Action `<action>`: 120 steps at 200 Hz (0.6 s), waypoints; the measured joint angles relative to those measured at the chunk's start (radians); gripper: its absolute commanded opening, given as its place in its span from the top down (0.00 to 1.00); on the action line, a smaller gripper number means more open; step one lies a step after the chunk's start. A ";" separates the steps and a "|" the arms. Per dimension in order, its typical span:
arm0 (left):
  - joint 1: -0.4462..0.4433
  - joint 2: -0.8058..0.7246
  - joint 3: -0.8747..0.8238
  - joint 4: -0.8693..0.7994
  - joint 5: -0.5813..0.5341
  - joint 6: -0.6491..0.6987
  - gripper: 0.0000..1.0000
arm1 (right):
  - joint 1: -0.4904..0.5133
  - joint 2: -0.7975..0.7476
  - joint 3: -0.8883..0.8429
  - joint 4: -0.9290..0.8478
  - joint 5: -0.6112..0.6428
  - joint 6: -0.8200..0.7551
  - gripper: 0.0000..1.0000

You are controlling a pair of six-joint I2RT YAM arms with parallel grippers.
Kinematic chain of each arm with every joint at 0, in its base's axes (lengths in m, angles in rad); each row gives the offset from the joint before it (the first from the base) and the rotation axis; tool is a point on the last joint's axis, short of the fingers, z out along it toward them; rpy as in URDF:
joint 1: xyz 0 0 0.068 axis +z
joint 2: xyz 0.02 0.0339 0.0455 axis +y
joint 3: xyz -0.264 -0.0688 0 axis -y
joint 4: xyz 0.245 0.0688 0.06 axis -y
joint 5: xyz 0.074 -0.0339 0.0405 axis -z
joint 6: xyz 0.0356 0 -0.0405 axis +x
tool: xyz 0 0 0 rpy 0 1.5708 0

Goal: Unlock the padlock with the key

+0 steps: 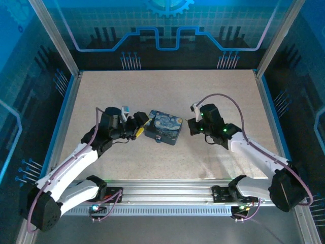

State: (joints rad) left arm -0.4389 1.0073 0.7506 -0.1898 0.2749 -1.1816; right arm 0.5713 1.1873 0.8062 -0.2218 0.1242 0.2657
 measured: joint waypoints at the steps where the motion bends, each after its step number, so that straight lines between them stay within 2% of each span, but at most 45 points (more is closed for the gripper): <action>1: -0.004 0.003 0.005 -0.001 -0.002 -0.006 0.29 | 0.006 -0.002 -0.001 0.003 0.007 -0.005 1.00; 24: -0.067 0.048 0.075 -0.031 -0.038 -0.080 0.31 | 0.087 -0.032 -0.009 0.037 0.111 -0.059 1.00; 51: -0.130 0.110 0.127 -0.048 -0.067 -0.176 0.38 | 0.173 -0.056 -0.027 0.083 0.207 -0.127 1.00; 120: -0.208 0.213 0.171 -0.067 -0.106 -0.344 0.43 | 0.330 -0.060 -0.042 0.148 0.323 -0.284 1.00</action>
State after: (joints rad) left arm -0.6468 1.2205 0.9218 -0.2569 0.1684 -1.5257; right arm 0.9016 1.1271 0.7647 -0.0734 0.4477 -0.0181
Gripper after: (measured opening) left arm 0.591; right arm 0.062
